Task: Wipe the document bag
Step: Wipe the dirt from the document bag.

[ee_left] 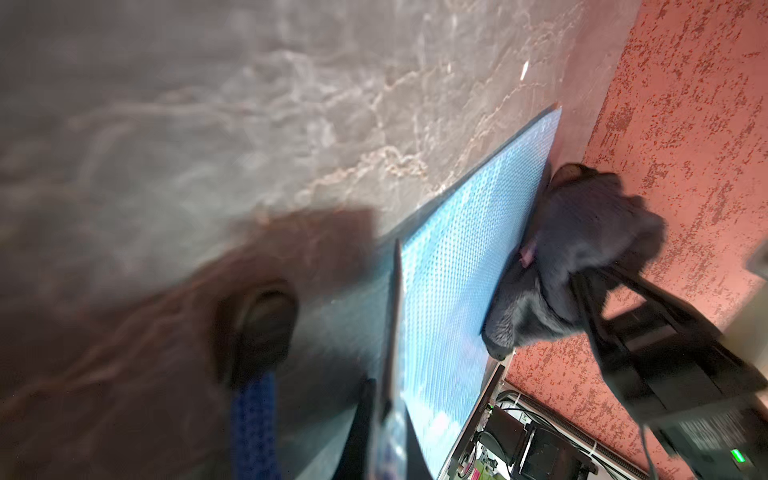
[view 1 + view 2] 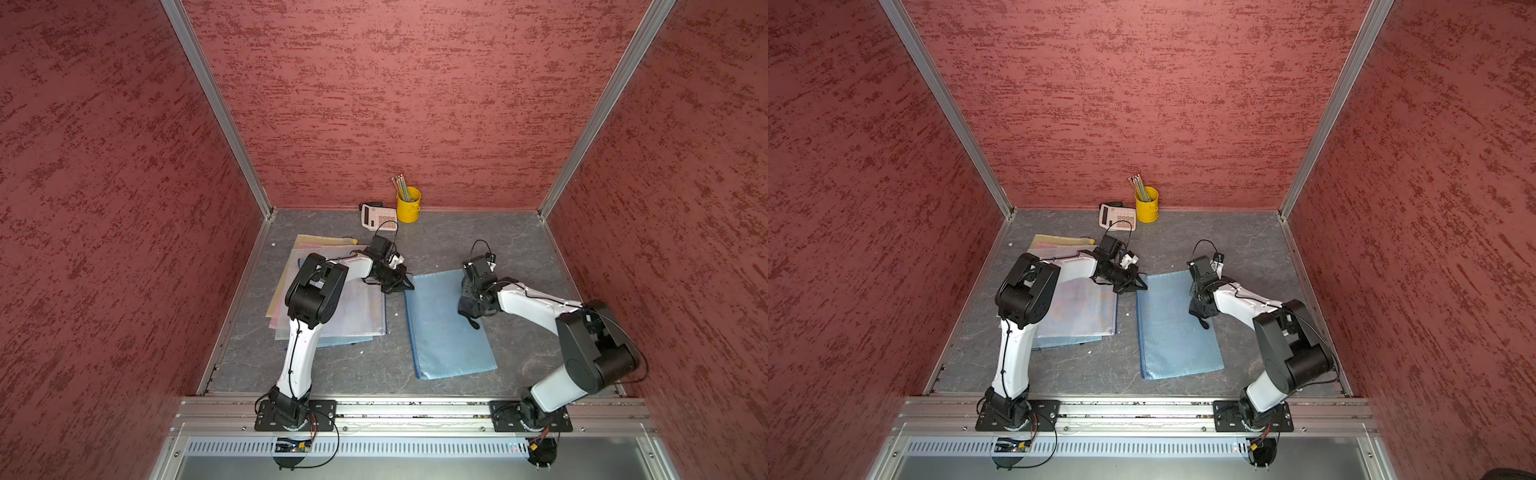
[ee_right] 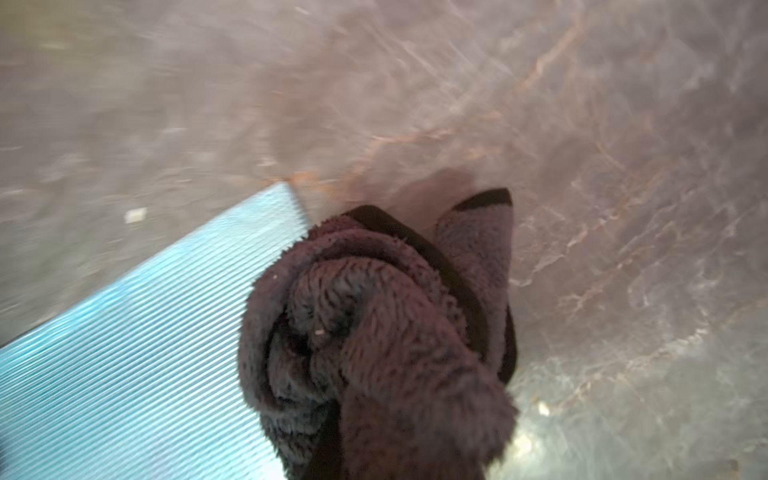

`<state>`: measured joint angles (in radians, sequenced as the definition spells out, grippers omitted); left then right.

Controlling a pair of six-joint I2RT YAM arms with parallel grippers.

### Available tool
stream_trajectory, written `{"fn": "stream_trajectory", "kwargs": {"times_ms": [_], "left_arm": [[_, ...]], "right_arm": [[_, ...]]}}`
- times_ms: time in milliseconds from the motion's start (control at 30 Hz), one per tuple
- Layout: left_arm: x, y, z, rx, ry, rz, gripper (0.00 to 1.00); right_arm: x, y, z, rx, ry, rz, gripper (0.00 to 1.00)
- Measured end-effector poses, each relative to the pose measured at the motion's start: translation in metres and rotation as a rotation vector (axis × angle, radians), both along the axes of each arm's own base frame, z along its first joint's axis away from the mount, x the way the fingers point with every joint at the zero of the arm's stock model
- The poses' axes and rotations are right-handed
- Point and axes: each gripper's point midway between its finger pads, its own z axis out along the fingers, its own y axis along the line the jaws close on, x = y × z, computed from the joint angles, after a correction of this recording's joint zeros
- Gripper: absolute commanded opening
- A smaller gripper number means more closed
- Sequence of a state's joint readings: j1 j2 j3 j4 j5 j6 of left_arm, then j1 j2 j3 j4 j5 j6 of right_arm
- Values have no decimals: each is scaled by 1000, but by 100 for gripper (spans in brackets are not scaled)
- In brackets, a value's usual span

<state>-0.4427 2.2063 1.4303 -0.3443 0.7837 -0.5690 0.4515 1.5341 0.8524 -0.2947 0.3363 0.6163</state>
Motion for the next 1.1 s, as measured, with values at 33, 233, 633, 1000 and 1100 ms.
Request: {"fn": "stream_trajectory", "kwargs": {"times_ms": [33, 233, 633, 1000, 1100], "left_arm": [[0, 0, 0, 0, 0, 0, 0], [0, 0, 0, 0, 1, -1, 0], [-6, 4, 1, 15, 18, -31, 0], [-5, 11, 0, 20, 21, -31, 0], [-5, 11, 2, 21, 18, -35, 0]], "right_arm": [[-2, 15, 10, 19, -23, 42, 0], [-30, 123, 22, 144, -55, 301, 0], [-68, 45, -43, 69, 123, 35, 0], [-127, 106, 19, 201, 15, 260, 0], [-163, 135, -10, 231, 98, 348, 0]]}}
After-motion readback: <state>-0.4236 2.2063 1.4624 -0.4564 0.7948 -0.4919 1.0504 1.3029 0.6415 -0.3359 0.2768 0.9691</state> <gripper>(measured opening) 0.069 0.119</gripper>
